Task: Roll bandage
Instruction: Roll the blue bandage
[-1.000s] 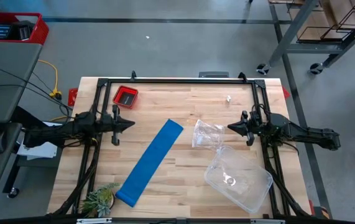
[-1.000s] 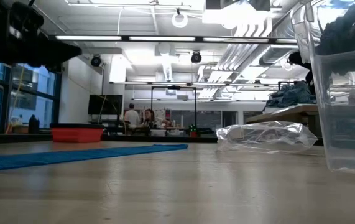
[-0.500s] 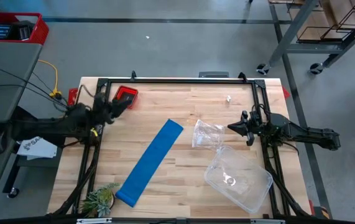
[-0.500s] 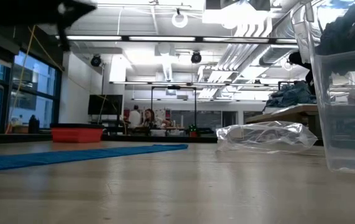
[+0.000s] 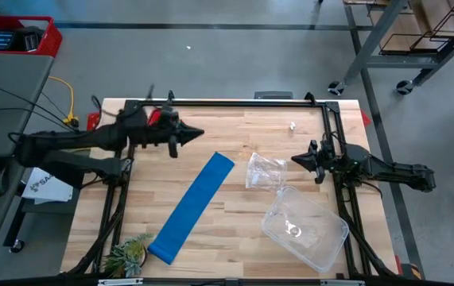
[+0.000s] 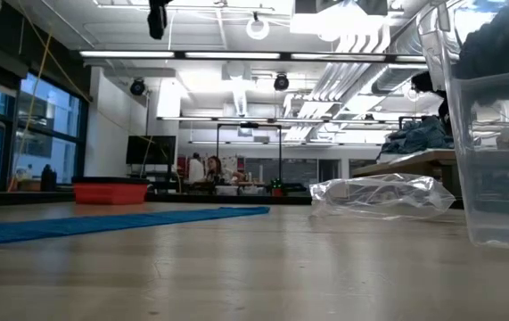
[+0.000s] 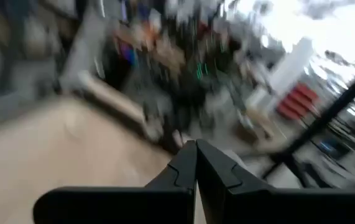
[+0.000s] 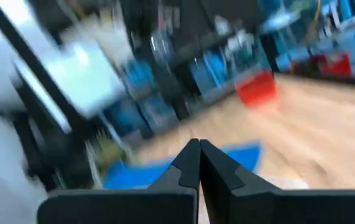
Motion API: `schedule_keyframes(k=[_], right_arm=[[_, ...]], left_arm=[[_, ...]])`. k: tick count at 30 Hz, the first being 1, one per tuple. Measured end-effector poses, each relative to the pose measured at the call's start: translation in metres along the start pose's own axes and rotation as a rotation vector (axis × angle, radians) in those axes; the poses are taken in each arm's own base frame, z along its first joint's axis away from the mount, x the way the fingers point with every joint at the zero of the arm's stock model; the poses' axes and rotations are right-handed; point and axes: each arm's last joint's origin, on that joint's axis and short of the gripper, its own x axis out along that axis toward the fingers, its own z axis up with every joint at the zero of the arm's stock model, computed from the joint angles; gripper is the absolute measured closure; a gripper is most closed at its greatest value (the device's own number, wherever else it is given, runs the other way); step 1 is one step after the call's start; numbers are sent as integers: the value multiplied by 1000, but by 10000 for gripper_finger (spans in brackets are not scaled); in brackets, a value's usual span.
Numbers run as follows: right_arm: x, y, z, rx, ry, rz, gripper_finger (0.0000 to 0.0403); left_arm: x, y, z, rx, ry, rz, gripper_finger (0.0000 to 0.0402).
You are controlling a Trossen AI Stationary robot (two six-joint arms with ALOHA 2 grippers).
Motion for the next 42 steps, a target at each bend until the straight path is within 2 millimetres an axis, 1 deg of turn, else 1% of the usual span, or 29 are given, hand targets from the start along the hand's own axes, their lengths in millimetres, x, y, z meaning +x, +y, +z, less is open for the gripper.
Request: schedule_keyframes(k=[2, 4, 6, 8, 10, 12, 14, 16, 19, 21, 25, 27, 29, 32, 35, 39, 42], right_arm=[[-1, 6, 13, 138, -157, 35, 402], [-4, 11, 27, 230, -318, 66, 402], [-7, 16, 37, 230, -433, 130, 402], [-11, 23, 49, 202, -546, 208, 402], [-9, 30, 58, 162, -580, 245, 402], [0, 37, 66, 125, -532, 262, 402], [14, 46, 76, 93, -468, 280, 402], [32, 55, 86, 77, -401, 297, 402], [66, 68, 95, 99, -307, 283, 402], [88, 73, 97, 77, -223, 256, 402], [129, 79, 99, 16, 23, 244, 402], [146, 80, 97, 19, 151, 199, 402], [159, 81, 95, 4, 265, 138, 402], [170, 81, 95, -57, 410, 71, 402], [173, 86, 100, -94, 515, 34, 402], [169, 95, 107, -99, 591, 17, 402], [162, 99, 108, -103, 630, 4, 402]], left_arm=[[0, -9, 11, -61, 70, -4, 401], [-3, -19, 19, -61, 125, -1, 401], [-6, -31, 31, -21, 151, -4, 401], [-11, -40, 39, 11, 202, 41, 401], [-15, -48, 44, 53, 269, 87, 401], [-17, -53, 41, 85, 375, 150, 401], [-17, -57, 35, 96, 468, 169, 401], [-19, -60, 22, 93, 607, 138, 401], [-23, -67, -2, 61, 862, 111, 401], [-26, -73, -18, 75, 999, 116, 401], [-25, -91, -43, 207, 1134, 48, 389], [-19, -97, -58, 288, 1190, 3, 372], [-18, -96, -76, 365, 1276, -12, 350], [-19, -90, -108, 455, 1400, -58, 310], [-22, -83, -139, 488, 1500, -151, 270], [-26, -84, -171, 487, 1495, -290, 229], [-28, -91, -191, 490, 1429, -385, 211]])
